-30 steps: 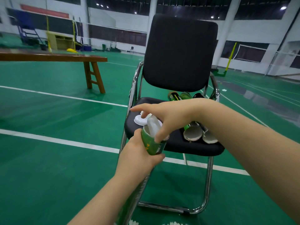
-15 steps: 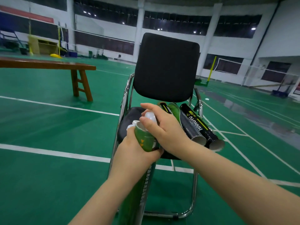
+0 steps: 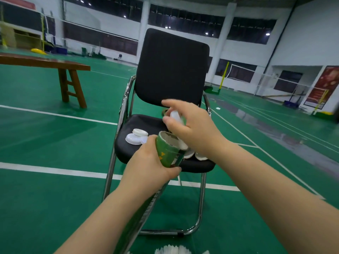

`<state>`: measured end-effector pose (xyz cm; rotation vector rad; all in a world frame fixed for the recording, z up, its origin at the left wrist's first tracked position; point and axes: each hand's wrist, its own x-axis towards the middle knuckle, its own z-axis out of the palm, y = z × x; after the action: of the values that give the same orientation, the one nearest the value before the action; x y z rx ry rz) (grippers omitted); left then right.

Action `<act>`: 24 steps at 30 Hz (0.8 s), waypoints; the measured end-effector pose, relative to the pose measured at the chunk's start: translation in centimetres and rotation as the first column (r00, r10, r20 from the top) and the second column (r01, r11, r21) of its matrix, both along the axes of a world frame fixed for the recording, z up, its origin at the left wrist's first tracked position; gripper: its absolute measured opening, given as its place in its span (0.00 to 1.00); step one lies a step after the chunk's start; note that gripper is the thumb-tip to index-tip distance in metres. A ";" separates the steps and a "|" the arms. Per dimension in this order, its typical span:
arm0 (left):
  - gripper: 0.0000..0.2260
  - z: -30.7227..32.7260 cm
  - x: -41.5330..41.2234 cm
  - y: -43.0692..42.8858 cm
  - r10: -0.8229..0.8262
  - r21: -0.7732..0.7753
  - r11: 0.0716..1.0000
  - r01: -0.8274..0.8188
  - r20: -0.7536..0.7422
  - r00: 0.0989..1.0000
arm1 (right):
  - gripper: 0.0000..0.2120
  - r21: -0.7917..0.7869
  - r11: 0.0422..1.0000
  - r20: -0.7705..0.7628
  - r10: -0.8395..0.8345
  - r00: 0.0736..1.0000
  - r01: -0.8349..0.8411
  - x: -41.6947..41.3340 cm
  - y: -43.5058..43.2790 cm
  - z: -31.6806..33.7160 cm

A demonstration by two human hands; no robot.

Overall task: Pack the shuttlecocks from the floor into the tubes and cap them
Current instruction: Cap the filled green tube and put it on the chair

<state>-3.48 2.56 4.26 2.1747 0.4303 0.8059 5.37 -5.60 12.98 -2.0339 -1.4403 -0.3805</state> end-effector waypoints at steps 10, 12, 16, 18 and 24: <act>0.32 -0.3 -0.5 -1.4 -0.032 0.038 0.999 0.031 0.018 0.999 | 0.21 -0.240 0.961 -0.132 0.111 0.985 -0.140 -1.1 -1.9 -1.3; 0.29 -0.6 -0.5 -1.8 -0.031 0.041 0.999 0.031 0.011 0.999 | 0.21 -0.236 0.959 -0.177 0.116 0.977 -0.157 -1.0 -2.4 -1.8; 0.27 -1.0 -0.2 -2.3 -0.020 0.048 0.999 0.022 -0.025 0.999 | 0.20 -0.238 0.955 -0.293 0.104 0.950 -0.178 -0.4 -3.0 -2.3; 0.27 -1.0 -0.1 -2.5 -0.022 0.060 0.998 0.024 -0.037 0.999 | 0.20 -0.253 0.950 -0.343 0.090 0.935 -0.184 0.0 -3.1 -2.5; 0.26 -1.0 0.2 -2.3 -0.006 0.094 0.996 0.011 -0.048 0.999 | 0.24 -0.333 0.914 -0.332 0.115 0.936 -0.231 0.0 -3.2 -2.8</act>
<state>-3.28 0.22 3.29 2.2858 0.4143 0.7848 5.39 -8.80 10.21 -2.1051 -1.5636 0.2967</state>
